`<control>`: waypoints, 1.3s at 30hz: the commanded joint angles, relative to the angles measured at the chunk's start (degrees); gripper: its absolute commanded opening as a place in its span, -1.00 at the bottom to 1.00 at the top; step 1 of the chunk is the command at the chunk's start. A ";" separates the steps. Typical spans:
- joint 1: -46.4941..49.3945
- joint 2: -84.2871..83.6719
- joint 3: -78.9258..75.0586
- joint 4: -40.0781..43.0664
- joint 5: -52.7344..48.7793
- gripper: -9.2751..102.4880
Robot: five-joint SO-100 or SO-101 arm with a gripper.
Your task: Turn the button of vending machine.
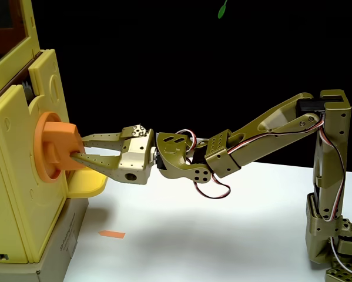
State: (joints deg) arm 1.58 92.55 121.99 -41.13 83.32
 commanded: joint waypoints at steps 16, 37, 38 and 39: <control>1.14 8.35 -1.23 6.86 12.13 -0.85; -2.72 9.23 1.49 10.72 13.45 -0.16; -3.25 9.49 2.20 10.81 13.45 -0.15; -3.69 9.84 3.08 10.81 13.71 -0.15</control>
State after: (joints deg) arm -0.70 99.14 124.28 -30.50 96.50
